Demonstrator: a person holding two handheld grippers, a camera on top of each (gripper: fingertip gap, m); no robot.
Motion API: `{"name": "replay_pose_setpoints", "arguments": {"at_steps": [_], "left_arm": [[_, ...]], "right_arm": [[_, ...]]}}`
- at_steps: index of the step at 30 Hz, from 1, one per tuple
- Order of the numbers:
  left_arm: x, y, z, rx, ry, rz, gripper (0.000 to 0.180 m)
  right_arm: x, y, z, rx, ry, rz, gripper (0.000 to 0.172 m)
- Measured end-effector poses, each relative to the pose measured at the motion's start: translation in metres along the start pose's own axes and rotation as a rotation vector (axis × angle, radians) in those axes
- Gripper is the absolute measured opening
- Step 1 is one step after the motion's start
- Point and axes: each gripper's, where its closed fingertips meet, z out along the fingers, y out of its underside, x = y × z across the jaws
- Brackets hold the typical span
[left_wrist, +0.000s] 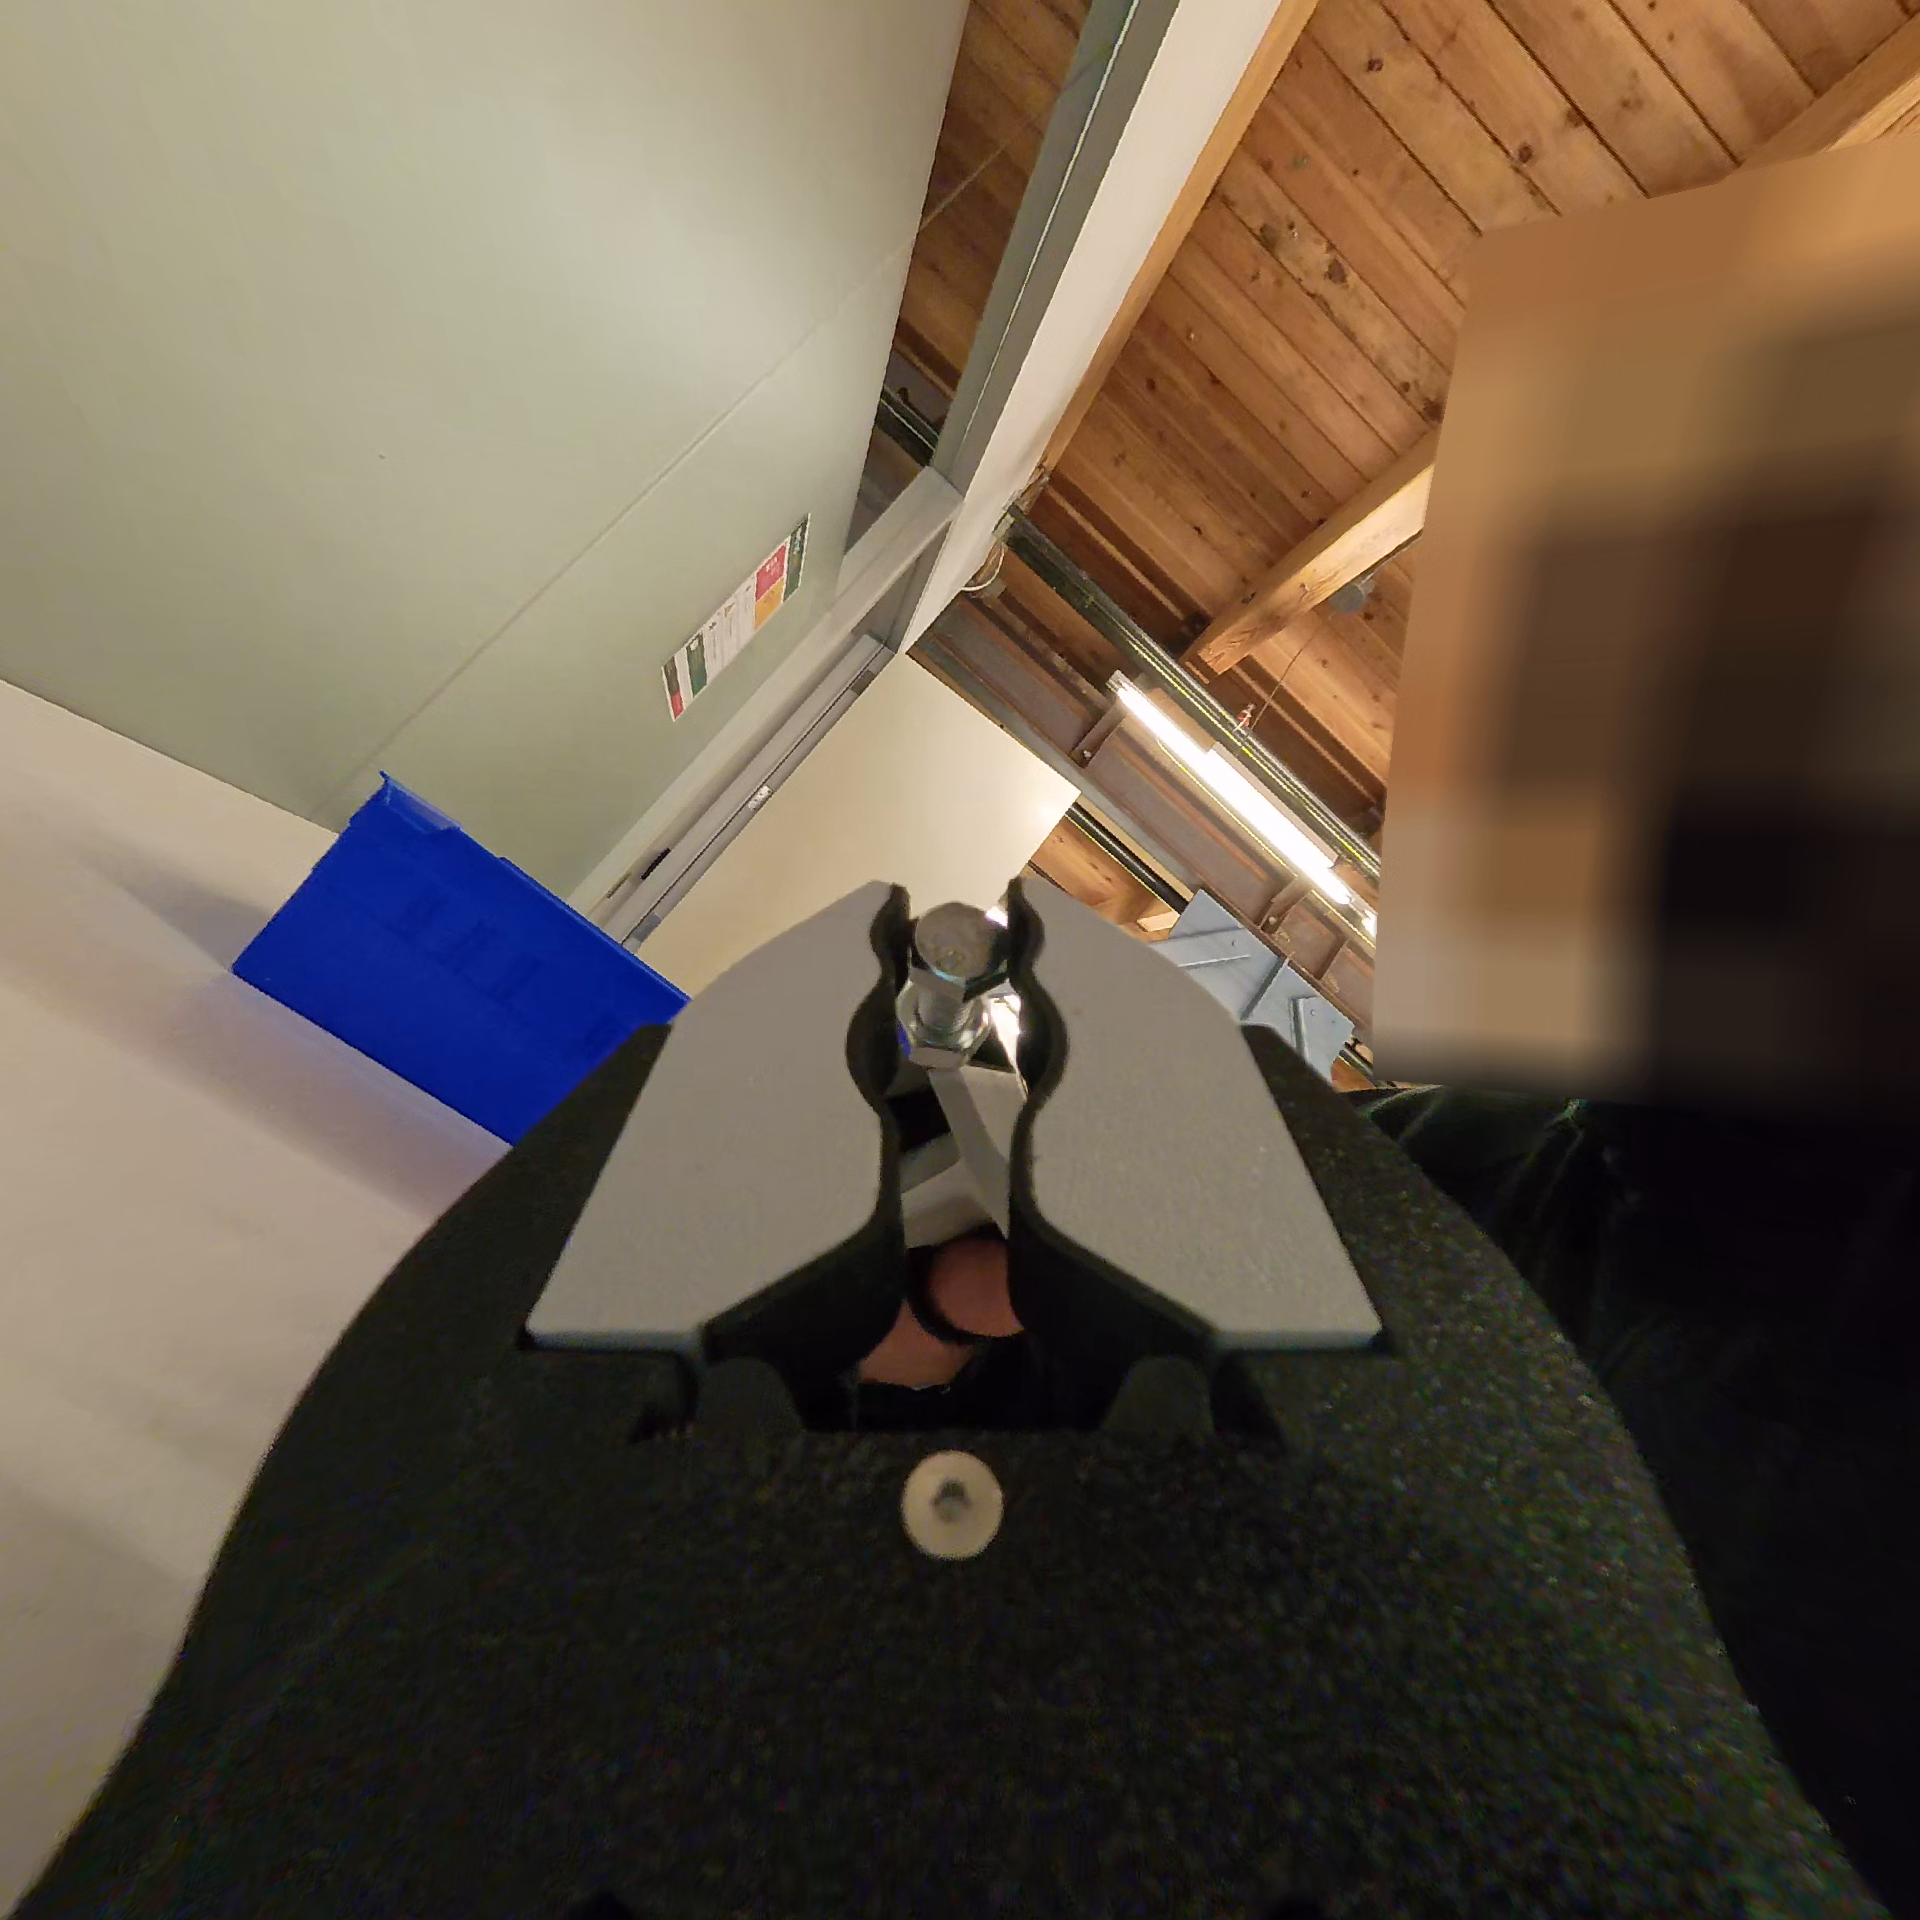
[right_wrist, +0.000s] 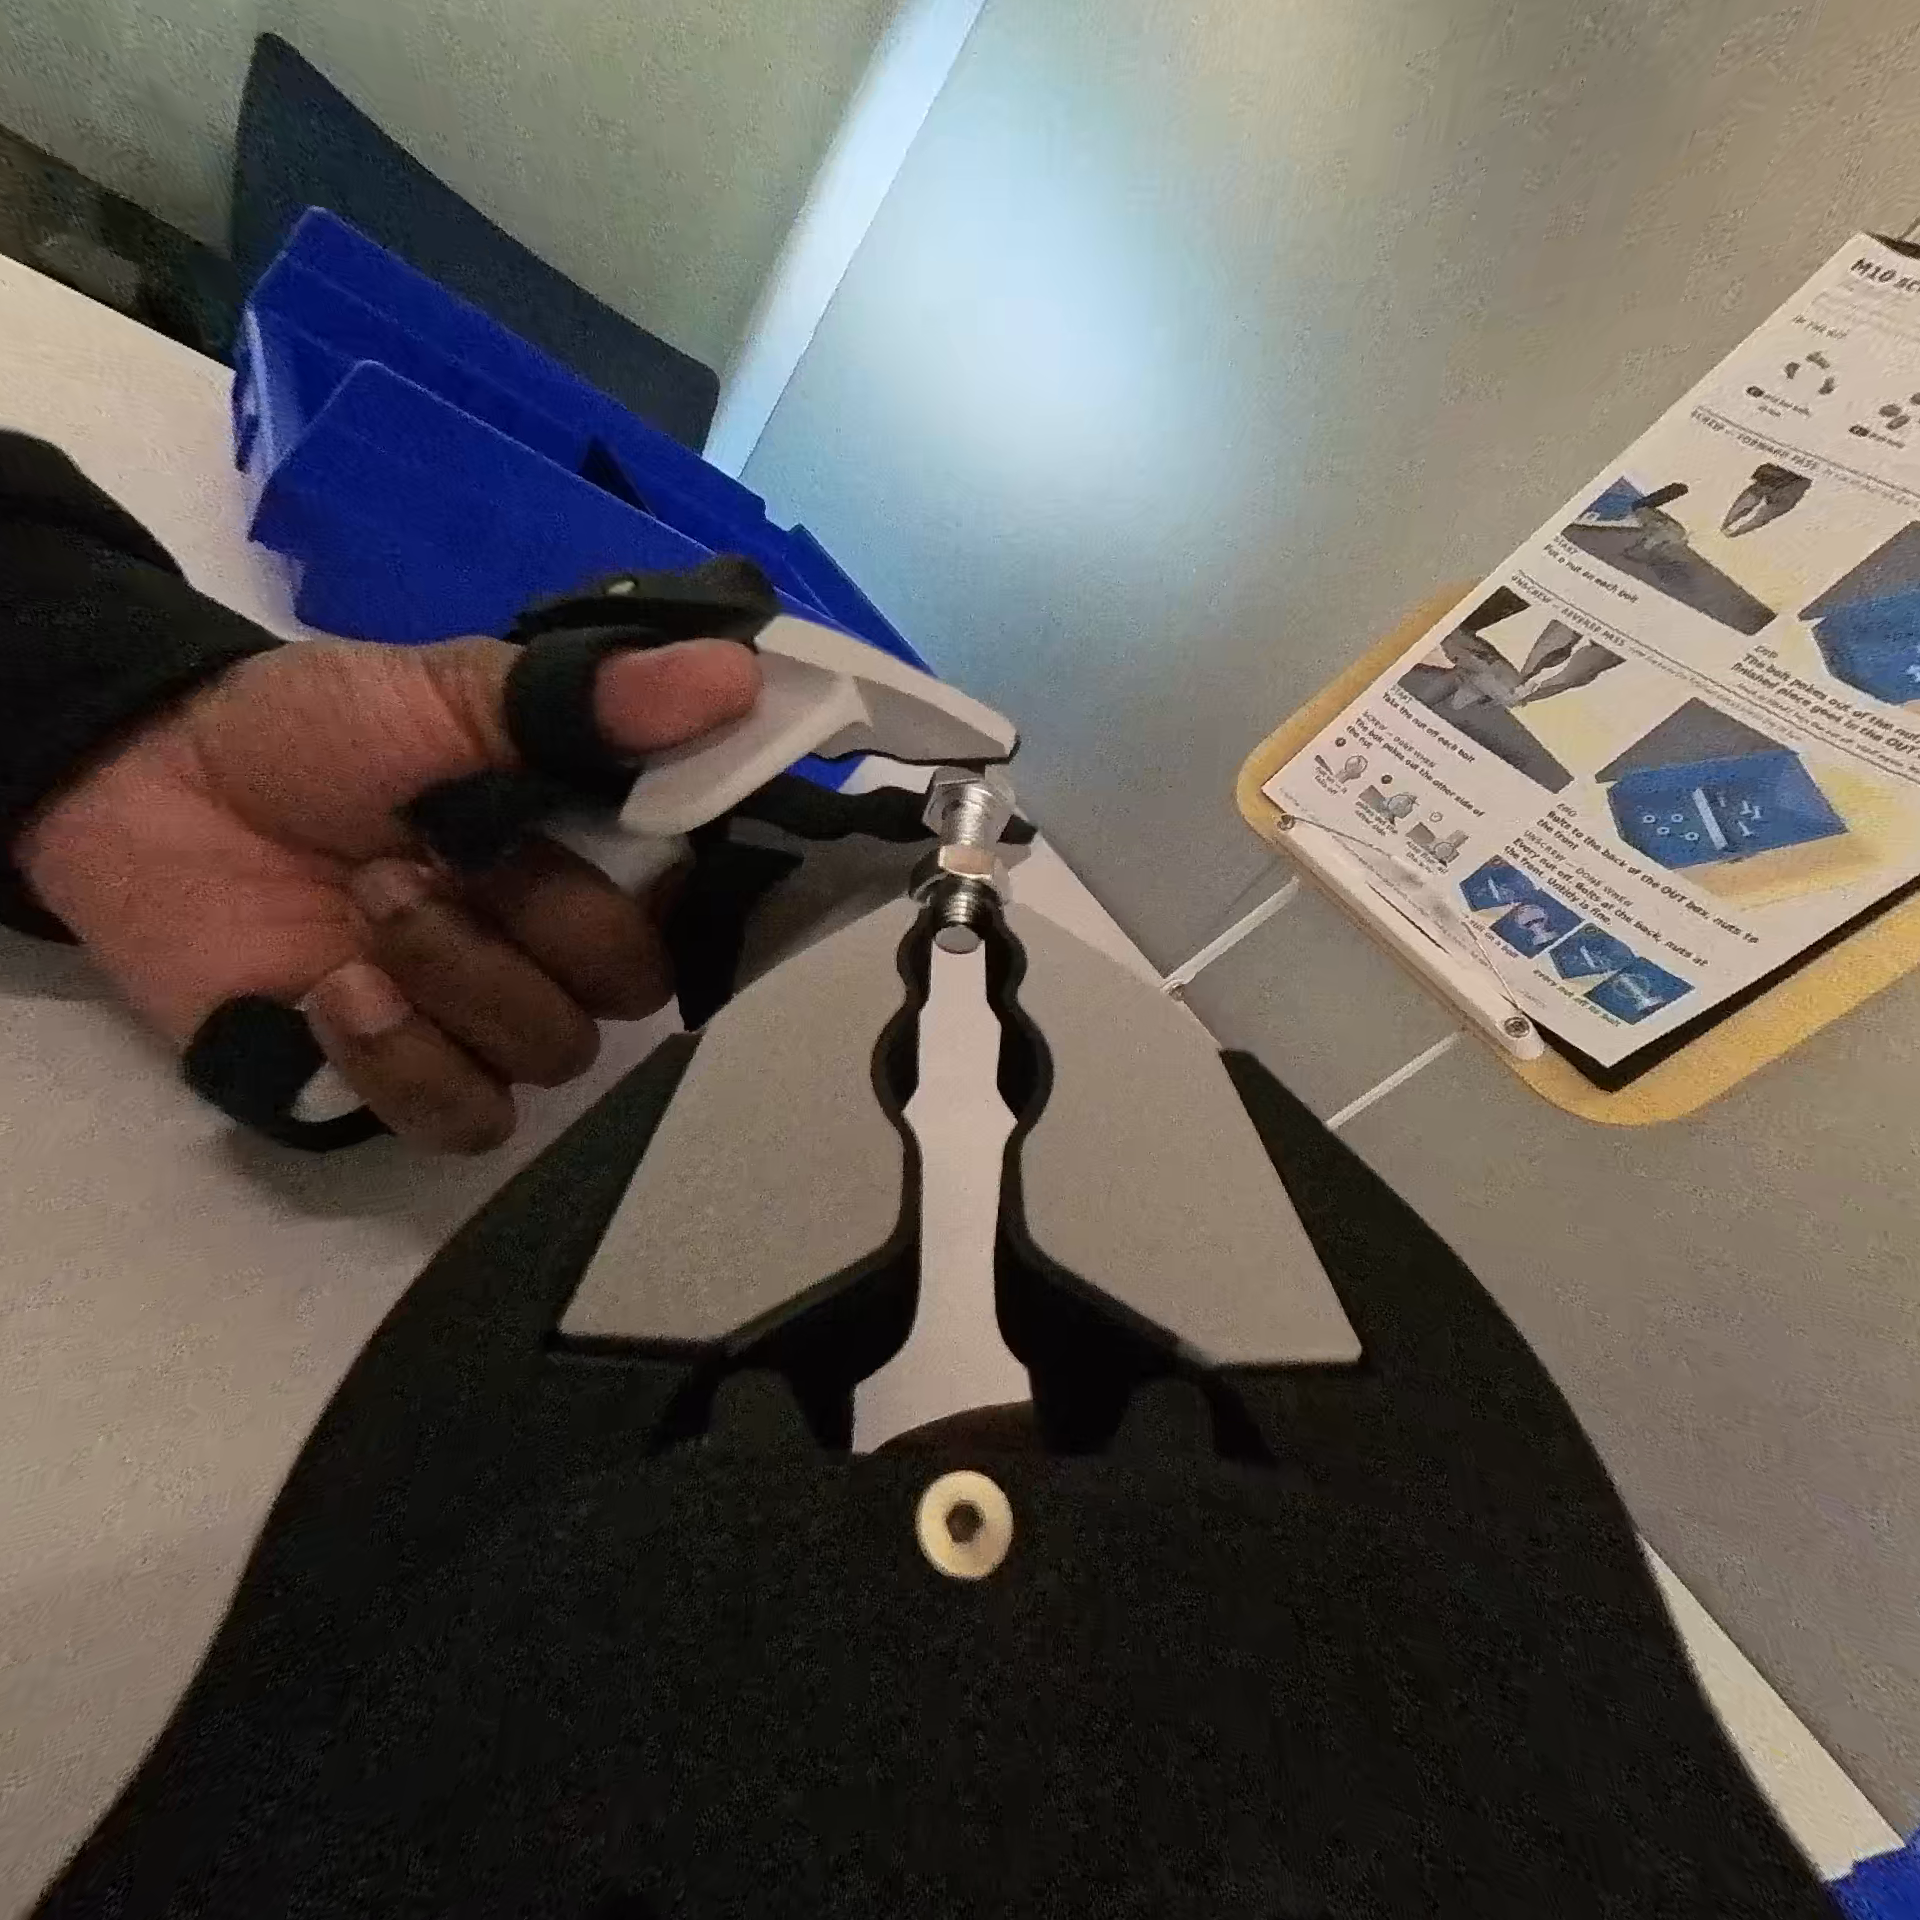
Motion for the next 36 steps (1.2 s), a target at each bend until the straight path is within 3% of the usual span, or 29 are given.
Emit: {"name": "replay_pose_setpoints", "arguments": {"at_steps": [7, 11, 14, 16, 19, 26, 29, 33, 36], "left_arm": [[-0.003, -0.015, -0.007, -0.04, -0.041, 0.133, 0.036], [-0.003, -0.014, -0.01, -0.119, -0.074, 0.223, 0.036], [-0.001, -0.008, -0.009, -0.152, -0.071, 0.235, 0.034], [-0.001, -0.003, -0.007, -0.178, -0.069, 0.237, 0.033], [0.0, -0.001, -0.006, -0.186, -0.06, 0.229, 0.03], [0.005, 0.004, -0.008, -0.205, -0.067, 0.273, 0.026], [0.009, 0.008, -0.009, -0.228, -0.071, 0.3, 0.026], [0.015, 0.015, -0.014, -0.262, -0.093, 0.304, 0.026], [0.023, 0.026, -0.019, -0.319, -0.099, 0.331, 0.026]], "right_arm": [[0.03, -0.02, -0.015, -0.016, 0.087, -0.035, 0.009], [0.11, -0.037, -0.076, -0.157, 0.306, -0.138, 0.009], [0.177, 0.008, -0.145, -0.48, 0.385, -0.082, 0.009], [0.197, 0.064, -0.189, -0.701, 0.351, 0.032, 0.009], [0.213, 0.138, -0.236, -0.896, 0.334, 0.087, 0.009], [0.223, 0.231, -0.267, -1.21, 0.286, 0.082, 0.01], [0.214, 0.257, -0.28, -1.358, 0.278, 0.161, 0.01], [0.204, 0.255, -0.293, -1.436, 0.309, 0.328, 0.014], [0.21, 0.237, -0.301, -1.393, 0.378, 0.366, 0.043]]}}
